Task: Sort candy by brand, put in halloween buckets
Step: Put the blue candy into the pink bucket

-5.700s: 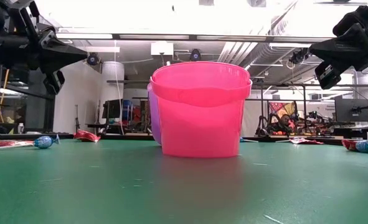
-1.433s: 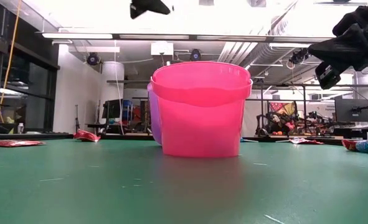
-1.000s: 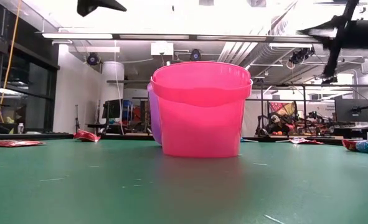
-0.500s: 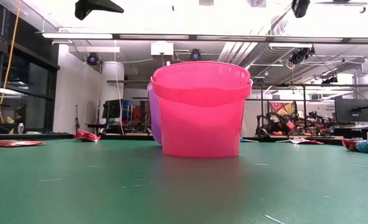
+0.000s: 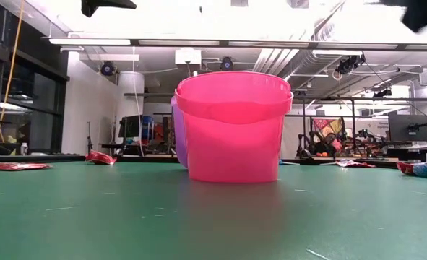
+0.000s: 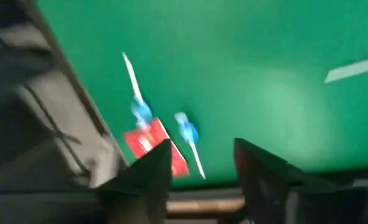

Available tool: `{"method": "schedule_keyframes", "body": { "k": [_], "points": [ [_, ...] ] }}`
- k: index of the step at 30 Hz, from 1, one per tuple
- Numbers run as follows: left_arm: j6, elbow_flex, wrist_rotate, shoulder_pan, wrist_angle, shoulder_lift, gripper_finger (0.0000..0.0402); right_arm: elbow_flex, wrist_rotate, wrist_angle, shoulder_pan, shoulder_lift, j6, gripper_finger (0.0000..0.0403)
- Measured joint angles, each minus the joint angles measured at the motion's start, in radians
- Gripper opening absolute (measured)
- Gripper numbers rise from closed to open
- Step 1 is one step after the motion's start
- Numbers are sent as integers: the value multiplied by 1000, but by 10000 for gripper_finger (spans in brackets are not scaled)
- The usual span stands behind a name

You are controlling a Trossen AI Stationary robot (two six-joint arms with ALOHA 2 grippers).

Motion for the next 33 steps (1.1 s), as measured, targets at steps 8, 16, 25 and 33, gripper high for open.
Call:
{"method": "schedule_keyframes", "body": {
  "k": [8,16,25,33],
  "points": [
    [0,0,0,0,0,1,213,-211,-5,408,252,129,246,225],
    [-2,0,-5,0,1,1,213,-229,46,515,342,274,258,216],
    [-2,0,-28,0,3,1,213,-221,87,538,372,346,292,204],
    [-2,0,-65,0,4,1,213,-158,120,385,378,355,207,37]
  ]
}}
